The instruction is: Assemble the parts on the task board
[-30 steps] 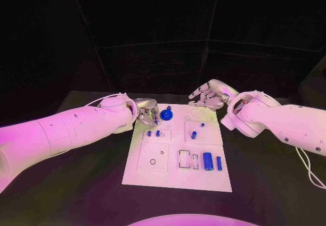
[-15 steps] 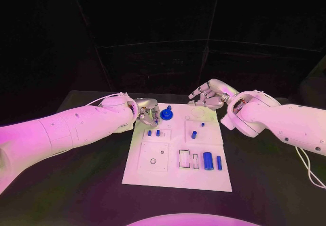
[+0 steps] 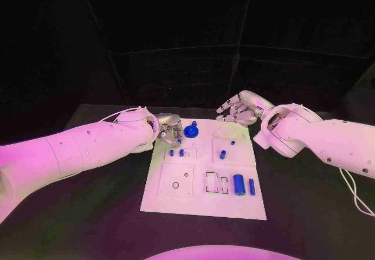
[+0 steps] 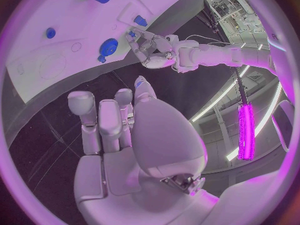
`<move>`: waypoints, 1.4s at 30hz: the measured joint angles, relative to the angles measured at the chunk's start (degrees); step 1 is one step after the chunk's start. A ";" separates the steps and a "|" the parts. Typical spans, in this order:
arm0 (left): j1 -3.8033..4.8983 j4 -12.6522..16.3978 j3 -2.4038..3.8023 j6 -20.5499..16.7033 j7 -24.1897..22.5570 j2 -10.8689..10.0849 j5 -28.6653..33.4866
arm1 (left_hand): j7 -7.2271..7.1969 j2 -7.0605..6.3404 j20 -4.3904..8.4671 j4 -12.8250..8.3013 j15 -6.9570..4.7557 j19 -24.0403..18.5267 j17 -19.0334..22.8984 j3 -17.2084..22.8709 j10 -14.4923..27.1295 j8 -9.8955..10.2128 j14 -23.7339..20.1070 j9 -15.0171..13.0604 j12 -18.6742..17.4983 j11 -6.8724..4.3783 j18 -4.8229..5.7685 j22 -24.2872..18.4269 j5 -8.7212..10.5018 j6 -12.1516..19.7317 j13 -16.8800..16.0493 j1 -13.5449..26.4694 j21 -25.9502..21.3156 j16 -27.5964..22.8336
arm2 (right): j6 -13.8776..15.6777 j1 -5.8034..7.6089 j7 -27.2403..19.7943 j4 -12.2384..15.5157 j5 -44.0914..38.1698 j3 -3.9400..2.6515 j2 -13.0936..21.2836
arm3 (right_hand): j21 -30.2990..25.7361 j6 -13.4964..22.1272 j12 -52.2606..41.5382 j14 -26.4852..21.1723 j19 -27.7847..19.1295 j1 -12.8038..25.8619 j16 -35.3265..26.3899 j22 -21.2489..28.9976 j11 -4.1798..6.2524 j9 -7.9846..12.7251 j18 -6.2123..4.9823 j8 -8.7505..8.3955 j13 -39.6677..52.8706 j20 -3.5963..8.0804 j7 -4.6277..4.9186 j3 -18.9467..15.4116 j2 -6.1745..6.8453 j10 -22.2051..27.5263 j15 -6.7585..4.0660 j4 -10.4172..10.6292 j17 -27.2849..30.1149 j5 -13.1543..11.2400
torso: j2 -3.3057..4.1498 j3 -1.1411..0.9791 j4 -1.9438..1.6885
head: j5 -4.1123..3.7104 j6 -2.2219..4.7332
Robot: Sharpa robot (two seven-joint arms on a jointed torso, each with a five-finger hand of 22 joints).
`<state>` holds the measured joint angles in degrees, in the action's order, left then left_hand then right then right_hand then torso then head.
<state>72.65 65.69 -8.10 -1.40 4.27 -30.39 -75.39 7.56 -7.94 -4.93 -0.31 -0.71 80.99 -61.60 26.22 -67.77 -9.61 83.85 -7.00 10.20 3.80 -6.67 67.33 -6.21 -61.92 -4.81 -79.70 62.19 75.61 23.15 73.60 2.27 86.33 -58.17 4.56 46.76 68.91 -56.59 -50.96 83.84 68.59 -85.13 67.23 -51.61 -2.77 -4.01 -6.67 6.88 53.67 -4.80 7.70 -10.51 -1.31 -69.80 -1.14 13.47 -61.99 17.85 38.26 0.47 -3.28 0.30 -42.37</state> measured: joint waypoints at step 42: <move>0.28 7.26 0.02 -11.30 -6.74 -10.49 11.08 | 2.46 0.93 -1.49 0.07 1.53 -5.18 8.74 -0.52 3.91 2.94 -2.02 1.93 -2.22 2.07 -1.18 -8.78 -0.45 2.21 0.64 1.09 -12.48 -4.17 | -6.16 -0.29 4.43 -2.78 -14.85 0.01 1.86 | 2.33 -3.76 33.50 -0.09 3.23 -10.63 0.36 -4.09 -0.78 0.04 -0.94 -0.06 -32.01 -0.13 0.45 3.81 0.23 6.06 0.31 -1.26 0.02 -3.78 | -0.01 0.05 -0.14 | -1.37 1.08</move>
<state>72.92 72.95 -8.08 -12.70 -2.47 -40.88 -64.31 10.02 -7.00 -6.42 -0.23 0.82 75.82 -52.86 25.69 -63.86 -6.67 81.83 -5.07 7.99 5.87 -7.85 58.55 -6.66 -59.70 -4.18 -78.61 49.71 71.44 16.99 73.31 6.70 83.56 -73.02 4.57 48.62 71.24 -60.35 -17.45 83.76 71.82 -95.76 67.59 -55.71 -3.55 -3.97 -7.62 6.81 21.66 -4.93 8.14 -6.70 -1.08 -63.73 -0.83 12.21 -61.97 14.07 38.25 0.52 -3.42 -1.07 -41.30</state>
